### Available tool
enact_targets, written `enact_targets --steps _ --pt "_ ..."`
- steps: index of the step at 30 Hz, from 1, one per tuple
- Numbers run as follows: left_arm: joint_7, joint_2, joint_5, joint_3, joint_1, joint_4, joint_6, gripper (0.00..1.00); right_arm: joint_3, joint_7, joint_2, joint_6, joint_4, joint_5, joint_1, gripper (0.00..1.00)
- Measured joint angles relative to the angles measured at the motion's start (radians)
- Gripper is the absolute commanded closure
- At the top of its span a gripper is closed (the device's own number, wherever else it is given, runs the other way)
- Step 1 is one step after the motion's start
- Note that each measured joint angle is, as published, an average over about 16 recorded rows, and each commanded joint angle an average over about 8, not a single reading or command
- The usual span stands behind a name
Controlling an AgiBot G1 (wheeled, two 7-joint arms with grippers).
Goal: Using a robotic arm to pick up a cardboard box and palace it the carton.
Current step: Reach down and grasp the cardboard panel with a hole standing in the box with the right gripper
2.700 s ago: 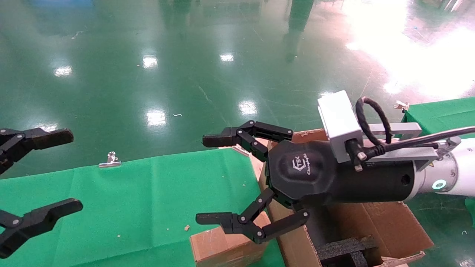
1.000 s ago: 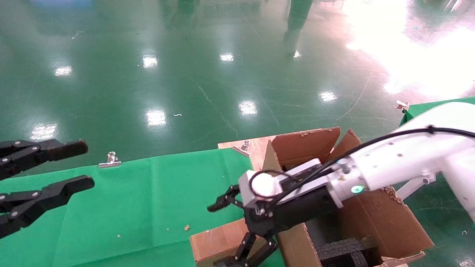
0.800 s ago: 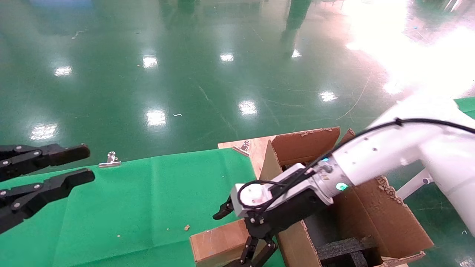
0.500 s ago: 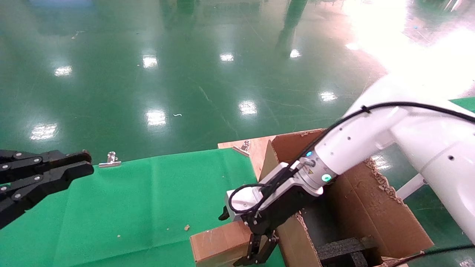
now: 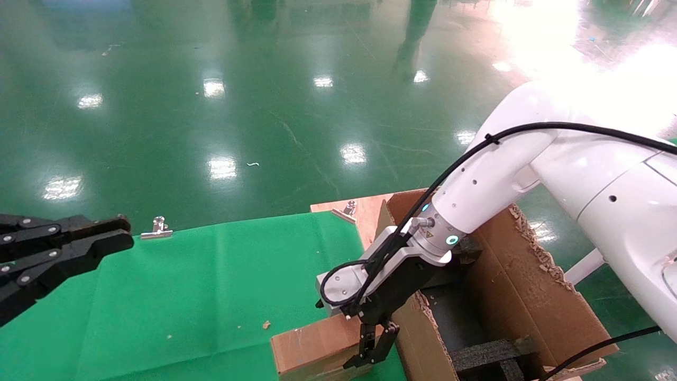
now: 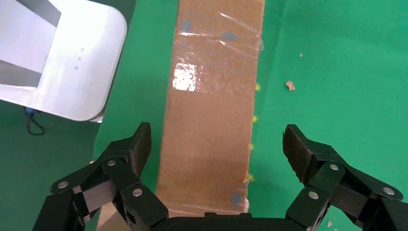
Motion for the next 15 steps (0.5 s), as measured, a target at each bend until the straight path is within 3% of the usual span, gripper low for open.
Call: enact_targets --steps 2,3,15 --pt "0.000 0.000 0.000 0.000 0.000 0.000 0.000 0.00 -0.005 -0.003 -0.003 0.000 -0.003 -0.001 0.003 0.98" --pt "0.000 0.000 0.000 0.000 0.000 0.000 0.000 0.00 -0.006 -0.003 -0.004 0.000 -0.003 -0.001 0.004 1.00" --pt "0.000 0.000 0.000 0.000 0.000 0.000 0.000 0.00 0.006 0.001 0.003 0.000 0.002 0.002 -0.004 1.00"
